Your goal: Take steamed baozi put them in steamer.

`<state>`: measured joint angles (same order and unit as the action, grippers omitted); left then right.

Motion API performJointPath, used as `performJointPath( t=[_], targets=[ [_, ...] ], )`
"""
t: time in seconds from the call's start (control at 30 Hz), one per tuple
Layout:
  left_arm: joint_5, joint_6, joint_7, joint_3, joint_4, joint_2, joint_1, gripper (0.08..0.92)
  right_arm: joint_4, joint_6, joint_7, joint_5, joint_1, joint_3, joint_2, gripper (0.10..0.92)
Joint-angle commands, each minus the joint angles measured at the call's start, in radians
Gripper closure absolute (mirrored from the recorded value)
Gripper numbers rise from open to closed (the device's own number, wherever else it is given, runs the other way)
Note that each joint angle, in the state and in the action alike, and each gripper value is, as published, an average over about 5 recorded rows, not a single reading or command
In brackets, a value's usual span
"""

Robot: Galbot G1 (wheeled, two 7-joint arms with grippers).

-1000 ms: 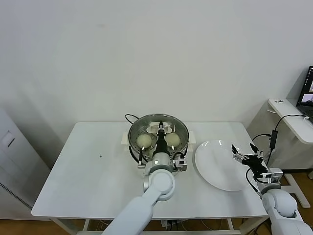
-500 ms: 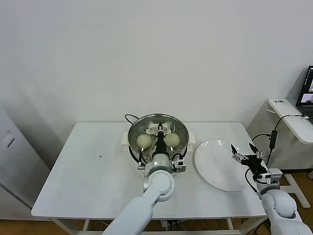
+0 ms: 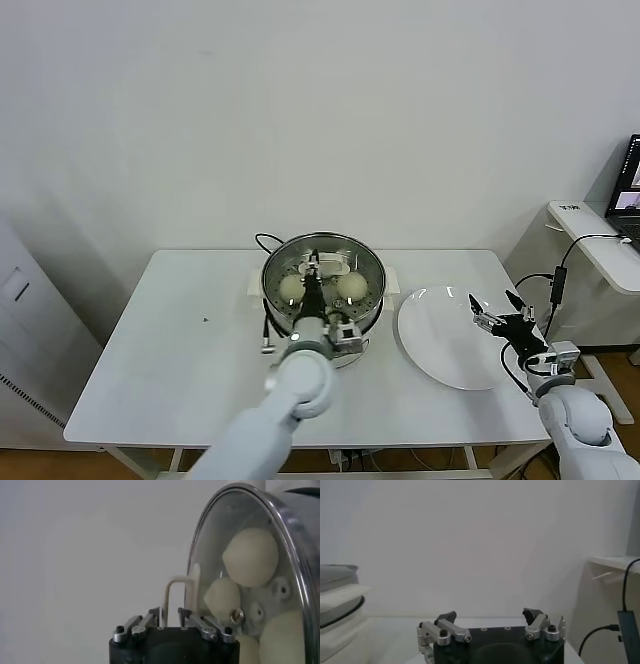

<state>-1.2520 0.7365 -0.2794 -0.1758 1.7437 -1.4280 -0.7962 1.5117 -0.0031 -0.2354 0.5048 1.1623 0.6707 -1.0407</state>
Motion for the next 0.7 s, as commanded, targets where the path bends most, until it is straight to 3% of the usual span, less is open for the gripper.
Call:
performJointPath(
  t=[0.03, 0.17, 0.37, 0.5, 0.7],
  targets=[
    [1.052, -0.078, -0.105, 0.211, 0.44, 0.257, -0.039, 0.513, 0.024, -0.021, -0.017, 0.049, -0.001, -0.007, 0.054, 0.203],
    [1.468, -0.18, 0.016, 0.336, 0.472, 0.313, -0.048, 0.392, 0.023, -0.015, -0.032, 0.049, -0.01, -0.015, 0.039, 0.203],
    [1.886, -0.193, 0.281, 0.595, 0.453, 0.285, -0.106, 0.227, 0.045, -0.017, 0.0, -0.023, -0.017, -0.022, 0.012, 0.203],
    [1.926, -0.203, 0.314, 0.735, 0.393, 0.33, -0.183, 0.181, 0.062, -0.029, 0.032, -0.022, -0.018, -0.026, 0.012, 0.203],
    [1.809, -0.292, 0.289, 0.809, 0.276, 0.356, -0.295, 0.177, 0.067, -0.041, 0.065, -0.035, -0.032, -0.023, -0.013, 0.203]
  ],
)
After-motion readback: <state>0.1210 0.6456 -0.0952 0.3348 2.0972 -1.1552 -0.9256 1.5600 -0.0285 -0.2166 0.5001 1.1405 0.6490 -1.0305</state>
